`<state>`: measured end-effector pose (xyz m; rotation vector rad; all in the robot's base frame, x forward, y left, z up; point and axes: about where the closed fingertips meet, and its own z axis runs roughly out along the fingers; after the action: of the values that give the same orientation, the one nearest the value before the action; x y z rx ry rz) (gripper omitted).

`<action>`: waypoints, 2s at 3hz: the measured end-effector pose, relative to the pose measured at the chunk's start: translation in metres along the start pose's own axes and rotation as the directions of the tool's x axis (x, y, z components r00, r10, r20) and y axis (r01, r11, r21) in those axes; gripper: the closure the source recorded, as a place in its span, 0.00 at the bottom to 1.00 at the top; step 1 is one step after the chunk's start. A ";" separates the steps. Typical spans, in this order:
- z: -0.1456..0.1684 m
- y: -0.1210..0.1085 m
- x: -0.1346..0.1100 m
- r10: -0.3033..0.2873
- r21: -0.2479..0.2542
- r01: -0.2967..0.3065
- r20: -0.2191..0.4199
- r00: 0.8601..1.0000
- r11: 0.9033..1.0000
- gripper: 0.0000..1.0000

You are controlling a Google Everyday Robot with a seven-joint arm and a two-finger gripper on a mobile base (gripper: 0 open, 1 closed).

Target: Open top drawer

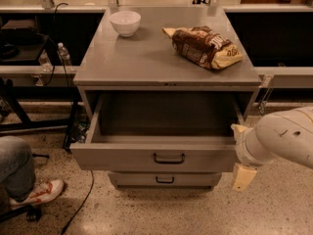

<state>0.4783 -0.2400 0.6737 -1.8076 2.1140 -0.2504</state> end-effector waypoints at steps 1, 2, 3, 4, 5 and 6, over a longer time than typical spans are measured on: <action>0.007 0.002 -0.001 -0.019 -0.036 0.018 -0.014 1.000 0.999 0.00; 0.017 0.005 0.000 -0.036 -0.077 0.034 -0.029 0.999 0.996 0.00; 0.025 0.009 0.002 -0.045 -0.110 0.041 -0.037 0.998 0.993 0.12; 0.029 0.012 0.005 -0.041 -0.127 0.036 -0.042 0.998 0.991 0.35; 0.008 0.041 0.020 0.014 -0.140 -0.025 -0.081 0.997 0.990 0.67; -0.002 0.049 0.023 0.032 -0.138 -0.045 -0.096 0.995 0.989 0.89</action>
Offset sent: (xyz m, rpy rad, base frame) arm 0.0024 0.0036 -0.0310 -0.0487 0.1316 0.0522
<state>0.4293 -0.2544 0.6545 -1.8641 2.2807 -0.1837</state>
